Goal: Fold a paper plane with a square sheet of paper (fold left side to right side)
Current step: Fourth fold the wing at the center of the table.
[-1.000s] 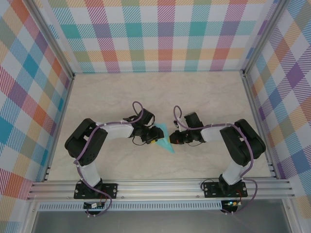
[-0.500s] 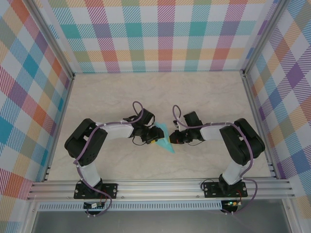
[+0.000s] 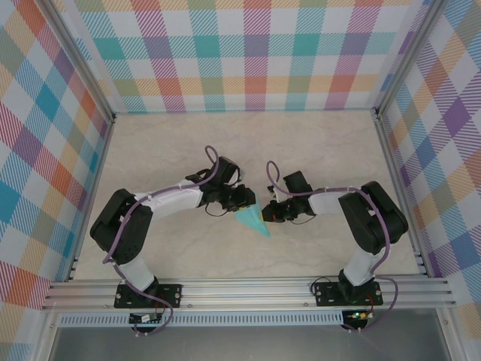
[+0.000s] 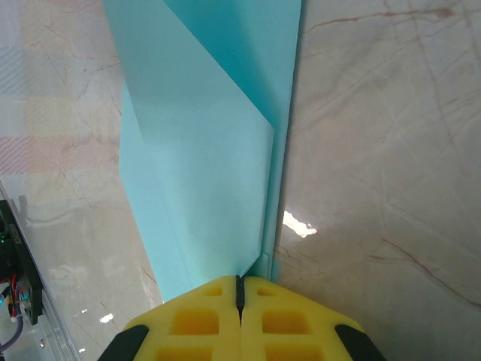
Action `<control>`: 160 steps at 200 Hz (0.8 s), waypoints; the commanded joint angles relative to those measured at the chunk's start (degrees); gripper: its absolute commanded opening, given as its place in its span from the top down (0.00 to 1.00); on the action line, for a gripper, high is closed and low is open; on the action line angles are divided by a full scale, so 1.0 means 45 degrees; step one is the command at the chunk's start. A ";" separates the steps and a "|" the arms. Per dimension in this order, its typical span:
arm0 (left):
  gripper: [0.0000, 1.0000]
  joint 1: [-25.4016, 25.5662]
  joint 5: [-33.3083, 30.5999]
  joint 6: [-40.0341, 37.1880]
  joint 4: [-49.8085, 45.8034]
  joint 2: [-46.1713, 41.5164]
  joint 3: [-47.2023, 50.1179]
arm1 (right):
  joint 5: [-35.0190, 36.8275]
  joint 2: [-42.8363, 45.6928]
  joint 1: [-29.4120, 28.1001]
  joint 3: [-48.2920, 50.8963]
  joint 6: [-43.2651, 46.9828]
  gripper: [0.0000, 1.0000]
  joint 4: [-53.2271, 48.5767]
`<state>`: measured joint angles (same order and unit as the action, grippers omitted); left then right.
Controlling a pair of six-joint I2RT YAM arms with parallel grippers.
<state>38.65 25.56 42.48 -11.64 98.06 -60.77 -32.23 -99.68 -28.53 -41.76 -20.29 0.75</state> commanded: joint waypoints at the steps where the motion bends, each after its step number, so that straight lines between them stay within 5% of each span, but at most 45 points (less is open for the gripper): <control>1: 0.77 0.0198 0.0585 -0.0256 0.0252 0.0794 -0.0527 | 0.1063 -0.0721 -0.0143 0.0195 0.0391 1.00 -0.1209; 160: 0.85 -0.0759 -0.0116 -0.1471 0.0120 0.3332 -0.1020 | 0.1171 -0.0830 -0.0231 0.0012 0.0621 1.00 -0.1603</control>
<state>36.82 26.00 37.58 -10.83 111.24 -66.35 -32.16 -100.03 -28.60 -42.76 -19.64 -0.99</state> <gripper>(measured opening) 0.158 0.046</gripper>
